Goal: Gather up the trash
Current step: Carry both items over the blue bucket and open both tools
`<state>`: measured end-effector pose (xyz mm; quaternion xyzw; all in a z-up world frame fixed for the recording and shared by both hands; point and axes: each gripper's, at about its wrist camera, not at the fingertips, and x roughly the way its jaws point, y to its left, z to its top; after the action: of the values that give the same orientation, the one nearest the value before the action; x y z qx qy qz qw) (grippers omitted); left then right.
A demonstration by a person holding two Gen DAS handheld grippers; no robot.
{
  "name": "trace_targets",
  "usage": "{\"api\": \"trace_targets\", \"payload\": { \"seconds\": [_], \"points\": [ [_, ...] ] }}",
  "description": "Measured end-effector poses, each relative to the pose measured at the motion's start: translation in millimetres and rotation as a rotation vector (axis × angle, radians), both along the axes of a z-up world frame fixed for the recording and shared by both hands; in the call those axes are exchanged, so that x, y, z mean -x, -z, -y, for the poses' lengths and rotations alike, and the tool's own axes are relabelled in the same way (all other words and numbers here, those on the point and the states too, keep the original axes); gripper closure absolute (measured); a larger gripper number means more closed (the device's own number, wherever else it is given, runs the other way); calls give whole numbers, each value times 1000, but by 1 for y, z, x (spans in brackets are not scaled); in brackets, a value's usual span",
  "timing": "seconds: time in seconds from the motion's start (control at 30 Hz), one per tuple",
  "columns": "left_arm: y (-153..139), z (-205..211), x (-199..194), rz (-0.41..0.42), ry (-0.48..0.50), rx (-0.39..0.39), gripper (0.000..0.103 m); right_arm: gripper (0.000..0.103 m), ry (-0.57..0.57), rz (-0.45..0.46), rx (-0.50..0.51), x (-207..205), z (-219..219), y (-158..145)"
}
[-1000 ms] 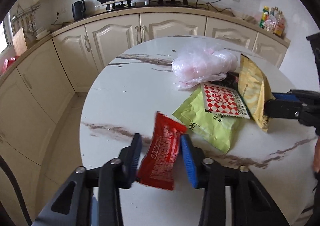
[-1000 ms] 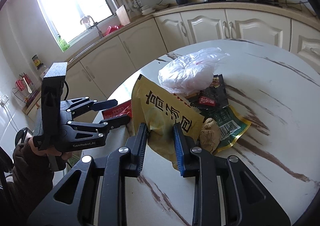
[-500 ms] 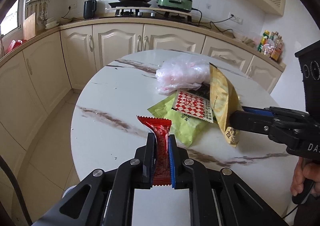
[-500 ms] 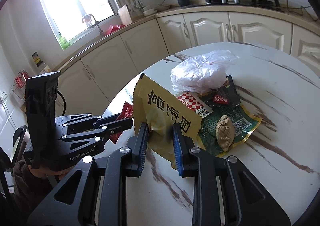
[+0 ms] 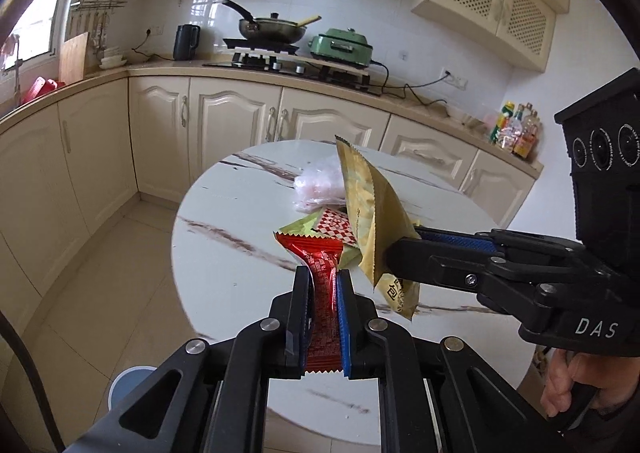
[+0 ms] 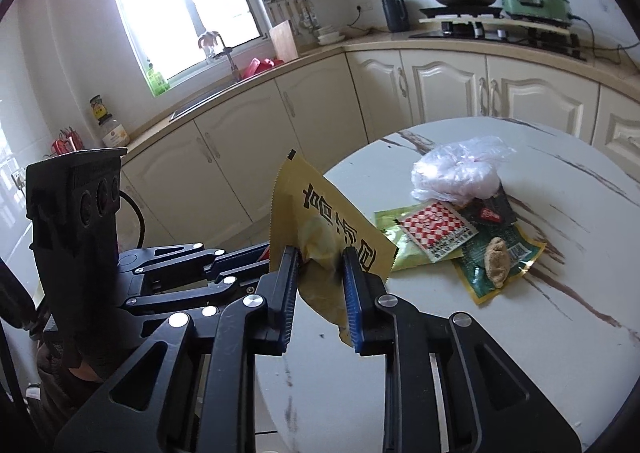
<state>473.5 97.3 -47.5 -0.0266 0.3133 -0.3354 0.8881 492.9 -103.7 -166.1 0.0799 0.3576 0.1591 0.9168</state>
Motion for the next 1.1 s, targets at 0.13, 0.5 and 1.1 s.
{"api": "trace_targets", "payload": {
  "seconds": [0.13, 0.5, 1.1],
  "points": [
    [-3, -55, 19, 12, -78, 3, 95, 82, -86, 10, -1, -8, -53, -4],
    [73, -206, 24, -131, -321, -43, 95, 82, -340, -140, -28, -79, -221, 77],
    [299, -253, -106, -613, -399, -88, 91, 76, -291, -554, 48, -194, -274, 328]
  ]
}}
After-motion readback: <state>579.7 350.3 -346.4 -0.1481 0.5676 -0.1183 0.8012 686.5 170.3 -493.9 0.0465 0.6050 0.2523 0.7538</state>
